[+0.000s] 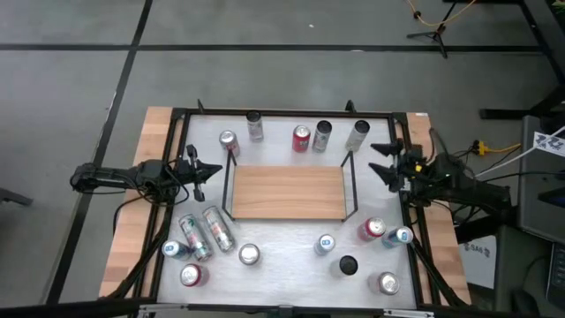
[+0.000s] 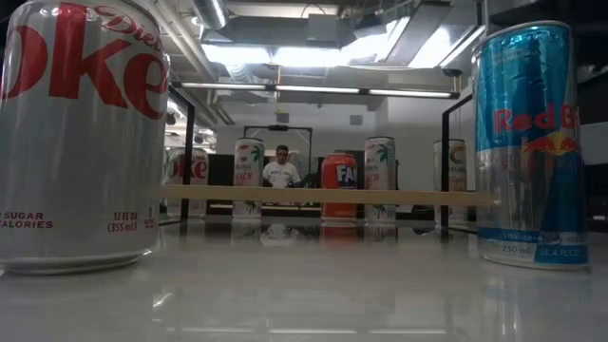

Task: Place canned beverage on shelf
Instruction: Put the top right white-yellow soda can on the shelf

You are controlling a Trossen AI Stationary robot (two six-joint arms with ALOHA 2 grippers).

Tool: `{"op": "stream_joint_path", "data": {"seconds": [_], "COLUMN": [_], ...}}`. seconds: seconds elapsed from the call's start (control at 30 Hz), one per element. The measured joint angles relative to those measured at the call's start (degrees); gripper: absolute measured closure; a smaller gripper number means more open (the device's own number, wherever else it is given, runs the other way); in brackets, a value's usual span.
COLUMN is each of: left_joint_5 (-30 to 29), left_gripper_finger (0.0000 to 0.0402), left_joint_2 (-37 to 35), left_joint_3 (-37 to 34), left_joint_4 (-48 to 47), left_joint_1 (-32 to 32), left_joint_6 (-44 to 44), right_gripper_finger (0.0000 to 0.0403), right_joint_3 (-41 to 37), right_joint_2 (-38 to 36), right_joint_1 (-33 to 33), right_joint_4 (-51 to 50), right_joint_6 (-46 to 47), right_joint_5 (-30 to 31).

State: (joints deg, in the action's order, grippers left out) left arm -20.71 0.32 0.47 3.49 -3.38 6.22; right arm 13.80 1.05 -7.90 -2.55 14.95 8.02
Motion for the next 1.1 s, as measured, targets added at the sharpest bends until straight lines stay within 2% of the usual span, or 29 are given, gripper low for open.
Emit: {"op": "stream_joint_path", "data": {"seconds": [0.23,0.63,0.77,0.9,1.1], "left_joint_5": [0.0,0.0,0.0,0.0,0.0], "left_gripper_finger": [0.0401,0.0401,0.0401,0.0401,0.0401], "left_joint_2": [0.0,0.0,0.0,0.0,0.0], "left_joint_3": [0.0,0.0,0.0,0.0,0.0], "left_joint_4": [0.0,0.0,0.0,0.0,0.0], "left_joint_1": [0.0,0.0,0.0,0.0,0.0], "left_joint_6": [0.0,0.0,0.0,0.0,0.0], "right_gripper_finger": [0.0026,0.0026,0.0026,0.0026,0.0026], "right_joint_3": [10.9,35.8,44.3,51.2,57.8], "right_joint_2": [7.8,33.7,41.4,48.3,57.1], "right_joint_1": [0.0,-0.4,-4.1,-10.6,-22.0], "right_joint_4": [-8.8,-29.8,-37.2,-42.6,-49.8], "right_joint_6": [-0.5,-1.8,-1.7,-1.7,-1.7], "right_joint_5": [9.3,27.5,27.7,26.1,17.0]}}
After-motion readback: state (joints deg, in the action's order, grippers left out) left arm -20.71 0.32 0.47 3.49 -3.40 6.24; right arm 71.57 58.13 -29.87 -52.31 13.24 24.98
